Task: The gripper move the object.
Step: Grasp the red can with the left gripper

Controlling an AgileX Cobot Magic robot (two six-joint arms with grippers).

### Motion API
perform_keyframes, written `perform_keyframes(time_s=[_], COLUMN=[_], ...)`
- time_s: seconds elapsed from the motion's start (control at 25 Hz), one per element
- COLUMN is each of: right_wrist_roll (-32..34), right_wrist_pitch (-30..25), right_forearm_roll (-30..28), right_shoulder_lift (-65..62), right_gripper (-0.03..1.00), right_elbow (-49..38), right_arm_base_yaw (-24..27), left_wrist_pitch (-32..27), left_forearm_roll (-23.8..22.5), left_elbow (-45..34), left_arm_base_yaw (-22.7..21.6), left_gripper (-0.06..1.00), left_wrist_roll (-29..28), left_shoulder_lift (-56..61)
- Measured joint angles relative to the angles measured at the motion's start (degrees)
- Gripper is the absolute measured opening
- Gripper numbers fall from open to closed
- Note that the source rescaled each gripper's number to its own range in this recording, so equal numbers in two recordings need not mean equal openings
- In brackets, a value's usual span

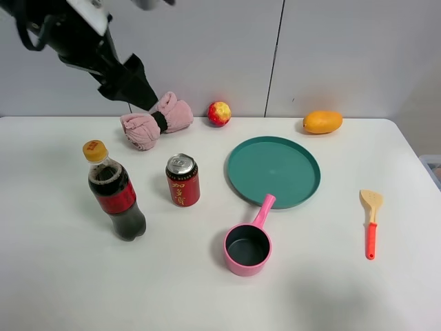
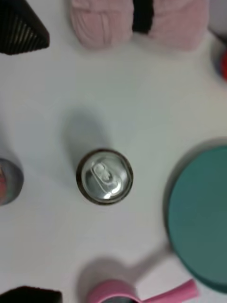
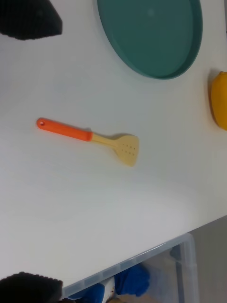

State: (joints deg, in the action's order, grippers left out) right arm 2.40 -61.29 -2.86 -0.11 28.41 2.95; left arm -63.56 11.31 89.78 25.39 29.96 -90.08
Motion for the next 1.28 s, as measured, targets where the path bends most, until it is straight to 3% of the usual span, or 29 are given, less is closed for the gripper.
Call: perform_keyframes(time_s=[0.2, 1.28], right_wrist_roll=[0.00, 0.00], right_wrist_pitch=[0.00, 0.00], right_forearm_roll=[0.00, 0.00], right_shoulder_lift=[0.00, 0.00], right_gripper=[1.00, 1.00], right_elbow=[0.00, 0.00], right_arm_base_yaw=[0.00, 0.00], left_wrist_pitch=[-0.24, 11.11], left_forearm_roll=[-2.60, -3.25], left_elbow=[0.36, 0.41], left_arm_base_yaw=[3.26, 6.22], left_gripper=[1.00, 1.00], left_wrist_roll=[0.00, 0.00], left_shoulder_lift=[-5.76, -22.74])
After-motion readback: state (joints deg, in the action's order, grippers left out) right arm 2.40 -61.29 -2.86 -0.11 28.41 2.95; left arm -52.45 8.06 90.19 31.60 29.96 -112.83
